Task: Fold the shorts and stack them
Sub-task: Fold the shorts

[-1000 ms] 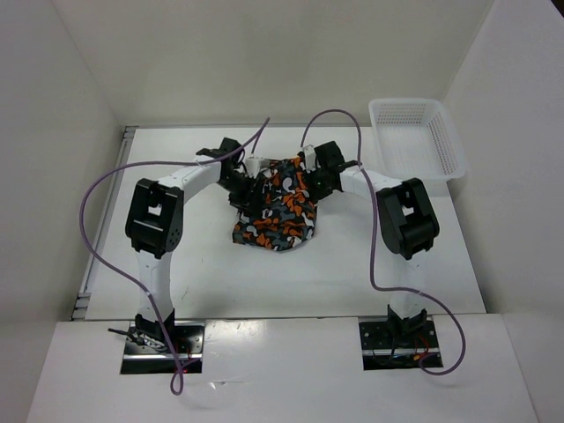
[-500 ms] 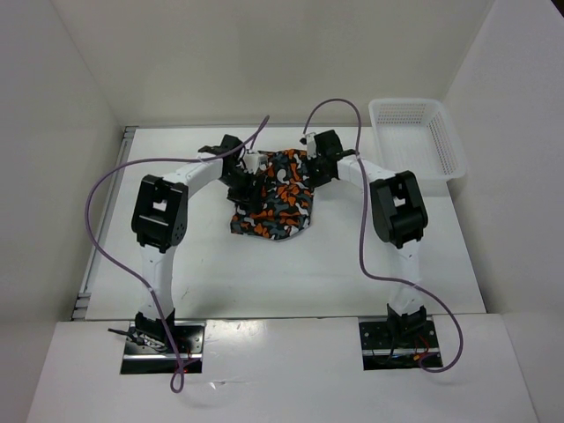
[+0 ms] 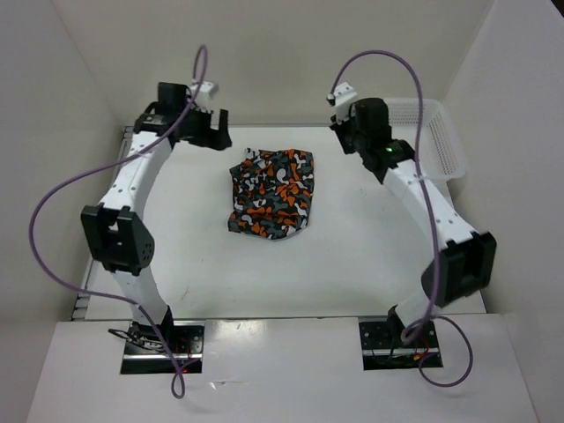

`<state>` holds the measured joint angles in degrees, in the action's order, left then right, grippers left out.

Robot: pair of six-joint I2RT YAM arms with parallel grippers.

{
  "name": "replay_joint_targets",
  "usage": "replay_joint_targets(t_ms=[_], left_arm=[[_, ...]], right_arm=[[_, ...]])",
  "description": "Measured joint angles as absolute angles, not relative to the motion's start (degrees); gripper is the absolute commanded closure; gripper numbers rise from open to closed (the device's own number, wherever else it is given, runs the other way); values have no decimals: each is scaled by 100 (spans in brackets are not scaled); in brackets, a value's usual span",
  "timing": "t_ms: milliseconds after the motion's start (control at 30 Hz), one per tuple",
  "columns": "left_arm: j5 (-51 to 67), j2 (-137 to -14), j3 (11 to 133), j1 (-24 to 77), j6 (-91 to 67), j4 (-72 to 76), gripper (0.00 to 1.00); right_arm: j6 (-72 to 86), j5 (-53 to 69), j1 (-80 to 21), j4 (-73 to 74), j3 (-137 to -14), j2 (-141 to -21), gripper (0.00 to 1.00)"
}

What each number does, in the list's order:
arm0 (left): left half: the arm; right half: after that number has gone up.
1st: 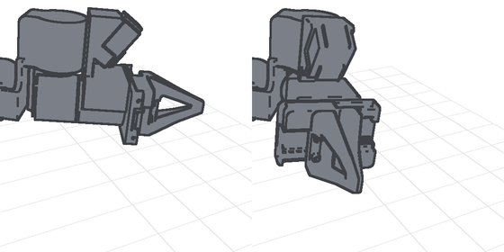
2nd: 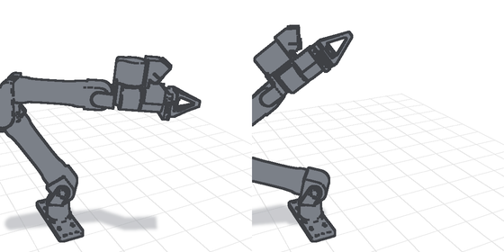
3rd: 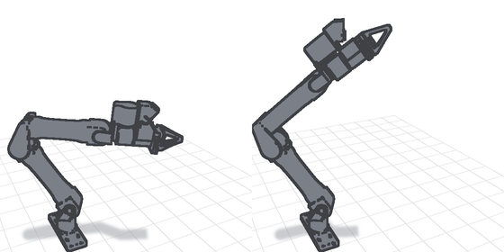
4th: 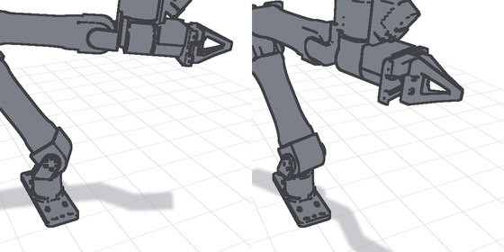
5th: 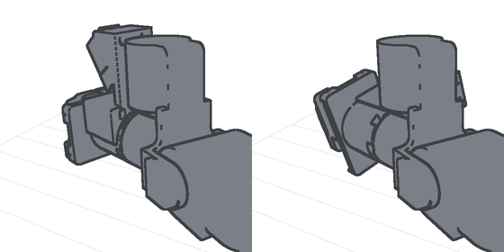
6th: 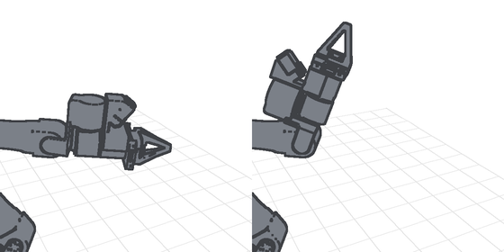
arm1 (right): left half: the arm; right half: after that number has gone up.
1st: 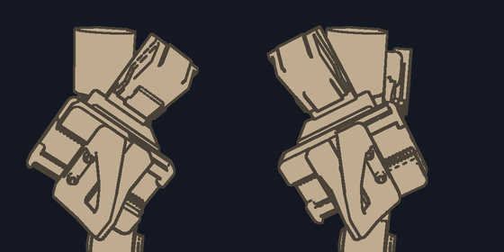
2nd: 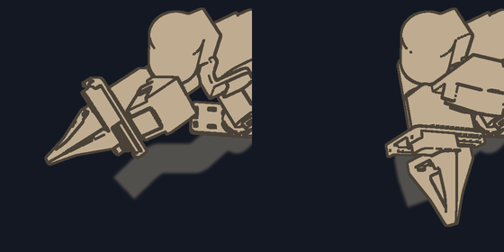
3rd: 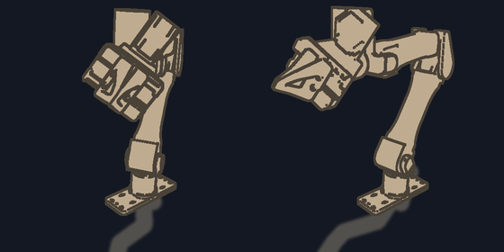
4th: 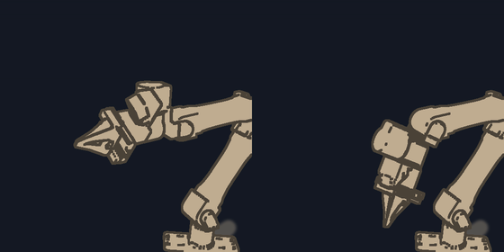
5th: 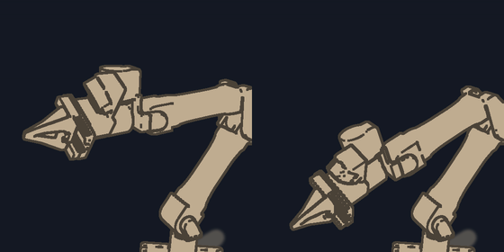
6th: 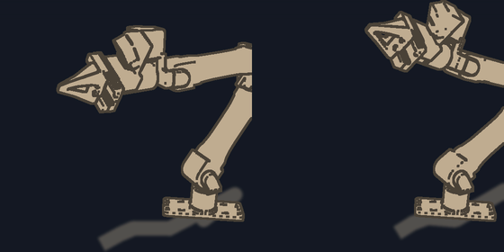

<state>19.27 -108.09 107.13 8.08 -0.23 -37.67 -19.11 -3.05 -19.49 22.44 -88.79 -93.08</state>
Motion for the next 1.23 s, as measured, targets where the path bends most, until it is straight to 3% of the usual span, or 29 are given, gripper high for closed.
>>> replay_joint_targets(t_ms=[367, 500, 833, 1233], left_arm=[[762, -8945, 8447, -1817, -25, -2989, 0], [451, -8746, 7863, -1699, -21, -2947, 0], [357, -8291, 7710, -1603, -21, -2681, 0], [454, -8230, 7459, -1603, -21, -2602, 0]], right_arm=[[-2969, -1433, -1358, 2351, -6910, -6720, 76], [-3114, -1678, -1354, 2370, -6403, -6121, 75], [-3205, -1940, -1221, 2497, -5767, -5190, 74], [-3205, -2021, -1221, 2720, -5651, -4740, 70]])
